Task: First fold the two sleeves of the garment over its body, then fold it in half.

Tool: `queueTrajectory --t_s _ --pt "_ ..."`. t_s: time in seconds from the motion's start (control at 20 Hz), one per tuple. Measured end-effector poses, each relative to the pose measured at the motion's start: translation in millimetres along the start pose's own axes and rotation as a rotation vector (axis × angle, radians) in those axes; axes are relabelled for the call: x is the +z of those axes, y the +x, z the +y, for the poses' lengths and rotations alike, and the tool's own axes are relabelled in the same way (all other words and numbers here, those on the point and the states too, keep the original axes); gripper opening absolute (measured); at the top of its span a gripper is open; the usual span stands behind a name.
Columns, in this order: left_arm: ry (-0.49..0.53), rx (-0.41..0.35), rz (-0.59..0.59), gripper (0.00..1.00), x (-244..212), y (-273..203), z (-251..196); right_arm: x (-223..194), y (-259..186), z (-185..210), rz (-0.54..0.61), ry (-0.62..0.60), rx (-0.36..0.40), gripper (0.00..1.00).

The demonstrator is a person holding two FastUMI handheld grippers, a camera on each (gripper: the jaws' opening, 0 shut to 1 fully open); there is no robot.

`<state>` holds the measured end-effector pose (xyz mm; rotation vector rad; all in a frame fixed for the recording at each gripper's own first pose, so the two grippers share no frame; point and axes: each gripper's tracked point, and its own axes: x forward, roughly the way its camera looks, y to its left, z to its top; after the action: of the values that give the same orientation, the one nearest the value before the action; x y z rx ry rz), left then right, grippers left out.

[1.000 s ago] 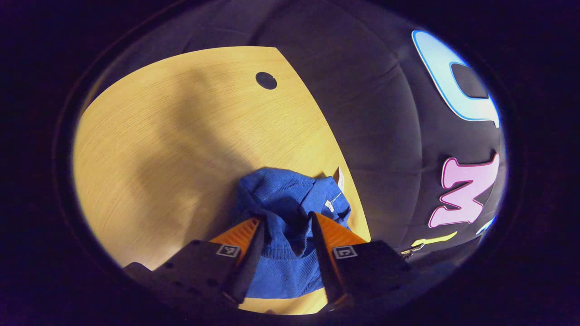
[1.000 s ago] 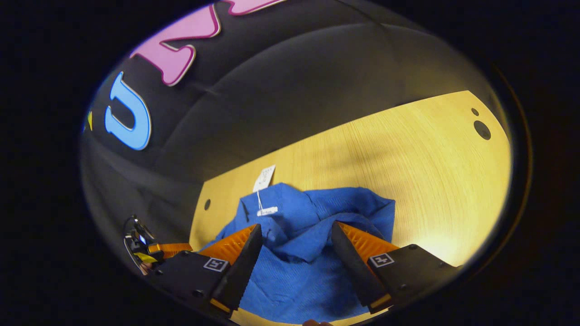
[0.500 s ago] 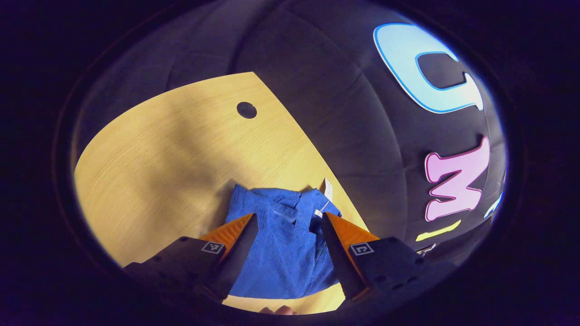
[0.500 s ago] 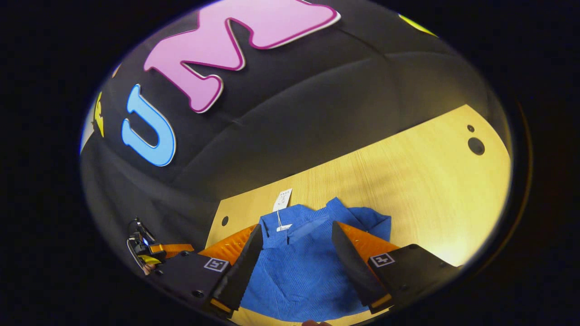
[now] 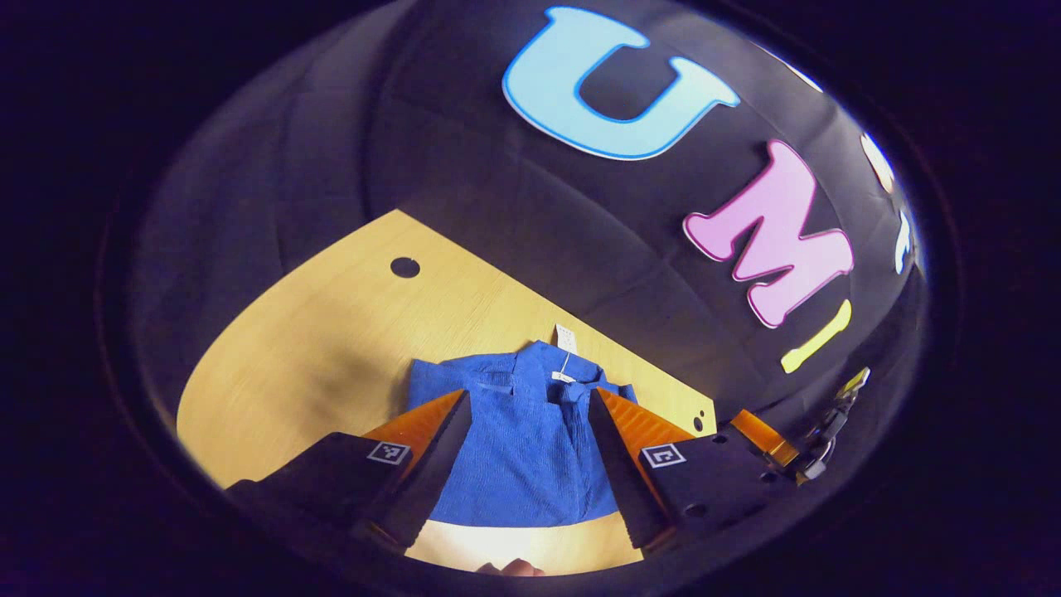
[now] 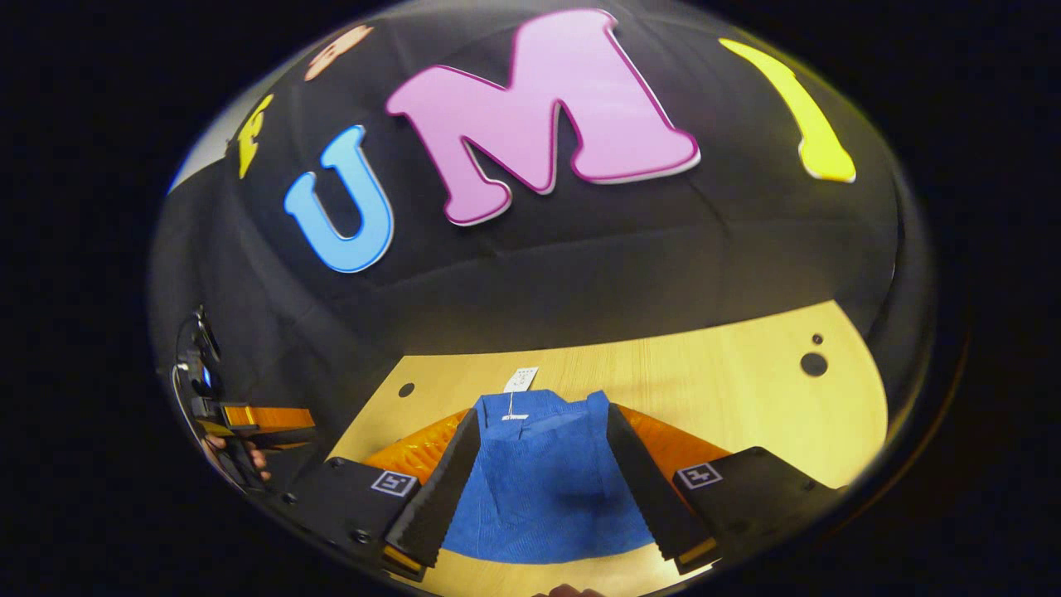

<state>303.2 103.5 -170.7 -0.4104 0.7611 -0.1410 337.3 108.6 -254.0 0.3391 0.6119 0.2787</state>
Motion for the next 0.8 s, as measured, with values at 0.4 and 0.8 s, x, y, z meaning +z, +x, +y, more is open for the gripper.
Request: queueTrajectory --t_s 0.4,0.8 --pt "0.273 0.039 -0.233 0.84 -17 -95 -66 28 -113 59 -0.117 -0.082 0.022 0.97" --pt "0.499 0.101 -0.437 0.86 -6 -176 -99 33 -187 120 -0.176 -0.073 0.123 0.97"
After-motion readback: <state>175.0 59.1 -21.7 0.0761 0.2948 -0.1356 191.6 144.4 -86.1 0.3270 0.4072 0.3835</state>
